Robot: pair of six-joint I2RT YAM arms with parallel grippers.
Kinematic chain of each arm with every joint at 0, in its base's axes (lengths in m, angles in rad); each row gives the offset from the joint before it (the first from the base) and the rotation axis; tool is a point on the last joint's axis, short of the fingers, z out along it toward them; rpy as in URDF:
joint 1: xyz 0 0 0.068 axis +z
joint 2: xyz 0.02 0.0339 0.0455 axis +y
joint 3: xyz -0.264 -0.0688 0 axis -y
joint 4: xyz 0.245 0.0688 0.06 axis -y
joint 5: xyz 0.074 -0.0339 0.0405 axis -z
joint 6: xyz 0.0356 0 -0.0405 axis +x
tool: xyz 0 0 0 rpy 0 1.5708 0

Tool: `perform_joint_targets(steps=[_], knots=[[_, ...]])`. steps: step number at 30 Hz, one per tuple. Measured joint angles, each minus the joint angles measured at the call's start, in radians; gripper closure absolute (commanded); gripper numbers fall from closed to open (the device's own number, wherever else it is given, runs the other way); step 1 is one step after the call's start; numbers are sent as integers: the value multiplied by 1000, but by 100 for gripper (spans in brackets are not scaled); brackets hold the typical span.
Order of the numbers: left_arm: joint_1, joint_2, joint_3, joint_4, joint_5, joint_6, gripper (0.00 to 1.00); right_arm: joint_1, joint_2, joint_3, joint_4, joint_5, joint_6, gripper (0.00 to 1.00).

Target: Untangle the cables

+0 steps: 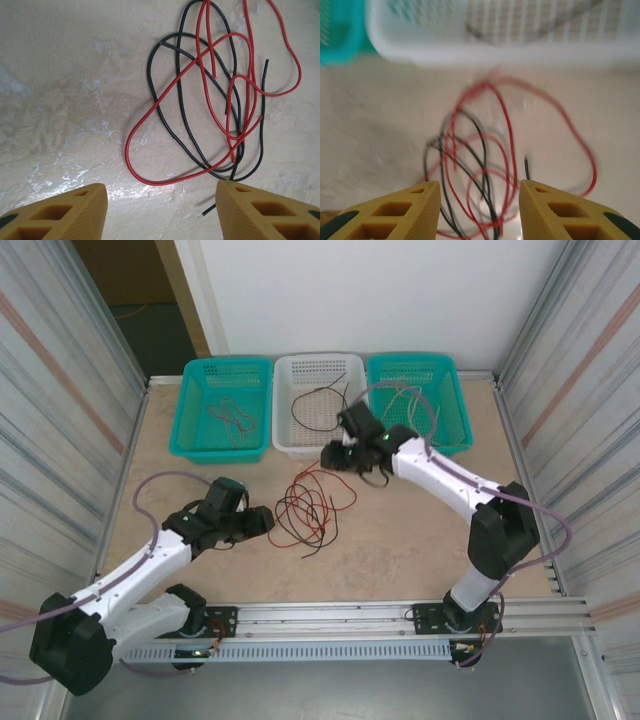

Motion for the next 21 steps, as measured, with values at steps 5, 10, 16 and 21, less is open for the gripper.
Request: perform_joint_targets(steps=[5, 10, 16, 21], knots=[[1, 16, 0, 12, 23, -11, 48, 95, 46, -125, 34, 47, 63, 59], [1, -8, -1, 2, 21, -18, 51, 204, 135, -76, 51, 90, 98, 67], [1, -97, -19, -19, 19, -26, 51, 229, 231, -16, 61, 126, 187, 67], [1, -124, -27, -26, 18, -30, 51, 231, 304, 5, 61, 127, 231, 70]])
